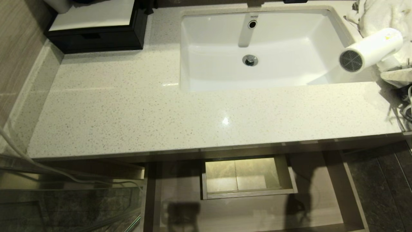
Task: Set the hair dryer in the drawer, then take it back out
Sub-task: Place it on the countertop
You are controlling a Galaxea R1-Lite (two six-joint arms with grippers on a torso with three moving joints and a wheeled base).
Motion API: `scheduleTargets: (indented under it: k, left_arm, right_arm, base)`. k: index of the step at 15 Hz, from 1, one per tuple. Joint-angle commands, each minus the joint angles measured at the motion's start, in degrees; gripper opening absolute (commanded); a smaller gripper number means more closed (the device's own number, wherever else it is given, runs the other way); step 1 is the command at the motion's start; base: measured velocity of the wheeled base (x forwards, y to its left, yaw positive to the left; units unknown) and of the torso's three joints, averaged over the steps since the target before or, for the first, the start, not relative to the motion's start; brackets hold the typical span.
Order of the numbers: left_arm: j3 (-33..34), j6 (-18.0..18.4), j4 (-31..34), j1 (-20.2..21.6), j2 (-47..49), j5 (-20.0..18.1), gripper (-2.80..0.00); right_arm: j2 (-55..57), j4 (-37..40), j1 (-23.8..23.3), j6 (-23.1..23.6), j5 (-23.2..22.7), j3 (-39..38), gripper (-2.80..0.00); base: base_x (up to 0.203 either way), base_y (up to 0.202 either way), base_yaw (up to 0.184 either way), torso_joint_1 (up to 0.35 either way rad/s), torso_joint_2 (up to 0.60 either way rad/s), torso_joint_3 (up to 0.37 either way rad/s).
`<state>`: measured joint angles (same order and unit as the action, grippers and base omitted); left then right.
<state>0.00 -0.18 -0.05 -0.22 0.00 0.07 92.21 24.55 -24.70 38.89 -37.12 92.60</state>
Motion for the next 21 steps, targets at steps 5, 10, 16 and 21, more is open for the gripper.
scheduleTargets:
  k: [5,10,16,21]
  left_arm:
    - [0.0,0.0,0.0,0.0,0.0,0.0,-2.8]
    - [0.1,0.0,0.0,0.0,0.0,0.0,-2.8]
    - [0.1,0.0,0.0,0.0,0.0,0.0,-2.8]
    - [0.1,0.0,0.0,0.0,0.0,0.0,-2.8]
  right_arm:
    - [-2.6,2.7,-0.6,4.5,-1.6,0.7,0.0]
    - [-13.4,2.9,-3.5,3.4,-1.7,-5.9,0.0]
    - [-20.5,3.2,-4.7,3.7,-1.7,-13.1,0.0]
    - [-23.2,3.4,-5.0,3.2,-1.8,-14.5,0.0]
  base:
    - [0.0,0.0,0.0,0.0,0.0,0.0]
    - [0.0,0.0,0.0,0.0,0.0,0.0]
    - [0.0,0.0,0.0,0.0,0.0,0.0]
    - [0.0,0.0,0.0,0.0,0.0,0.0]
